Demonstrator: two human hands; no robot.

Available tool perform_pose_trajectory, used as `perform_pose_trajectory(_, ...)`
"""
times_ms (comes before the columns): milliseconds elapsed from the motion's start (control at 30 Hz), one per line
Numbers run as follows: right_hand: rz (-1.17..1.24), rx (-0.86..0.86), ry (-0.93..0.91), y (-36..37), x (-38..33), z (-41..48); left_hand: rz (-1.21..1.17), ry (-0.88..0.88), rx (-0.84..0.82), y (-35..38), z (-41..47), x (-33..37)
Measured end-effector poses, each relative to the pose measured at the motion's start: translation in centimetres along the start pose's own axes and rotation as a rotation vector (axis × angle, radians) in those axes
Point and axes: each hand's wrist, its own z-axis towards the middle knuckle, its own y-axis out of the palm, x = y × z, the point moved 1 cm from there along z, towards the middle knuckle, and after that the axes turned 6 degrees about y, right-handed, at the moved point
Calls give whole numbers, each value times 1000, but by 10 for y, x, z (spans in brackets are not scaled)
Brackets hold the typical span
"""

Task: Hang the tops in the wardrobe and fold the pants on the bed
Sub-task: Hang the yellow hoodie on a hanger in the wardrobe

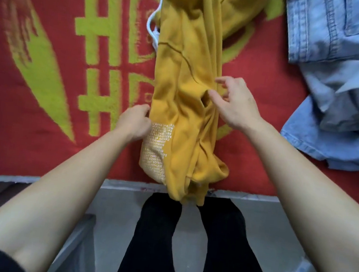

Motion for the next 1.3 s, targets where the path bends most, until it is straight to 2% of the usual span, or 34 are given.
perform_pose_trajectory(133, 21, 153, -15, -1, -15, 34, -478, -34, 416, -23, 38, 24)
perform_pose_trajectory(233, 53, 130, -18, 6, -12, 49, -601, 56, 530, -35, 64, 46)
perform_pose_trajectory(333, 80, 89, -80, 23, 0, 41, -642, 180, 443, -37, 81, 59)
perform_pose_trajectory(500, -37, -78, -138, 50, 10, -2, -458, 233, 265, -15, 72, 49)
perform_pose_trajectory(567, -43, -143, -77, 44, 11, -12, -423, 235, 227, -1, 51, 37)
perform_pose_trajectory(667, -126, -198, 139, 27, 4, -12, -294, 267, 187, 20, 15, 20)
perform_pose_trajectory(733, -194, -28, 182, 19, -11, -2, -254, 297, 204, 28, 0, 18)
perform_pose_trajectory(800, -117, 274, 146, 13, -35, 14, -231, 319, 235, 31, -2, 16)
perform_pose_trajectory(867, -13, 438, 132, 12, -56, 36, -215, 359, 247, 33, -2, 14)
perform_pose_trajectory(933, 1, 421, 182, 17, -72, 54, -212, 408, 246, 34, -5, 11)
perform_pose_trajectory(1000, 27, 327, 262, 20, -79, 61, -218, 436, 253, 31, -13, 9)
perform_pose_trajectory(1067, 132, 257, 341, 15, -77, 58, -246, 426, 236, 26, -21, 8)
perform_pose_trajectory(1133, 345, 242, 395, -1, -72, 47, -382, 370, 174, 16, -27, 10)
perform_pose_trajectory(1233, 962, 154, 482, -33, -78, 19, -672, 220, 106, -10, -41, 22)
perform_pose_trajectory(1300, 1228, 61, 489, -59, -90, -1, -803, 139, 115, -36, -51, 31)
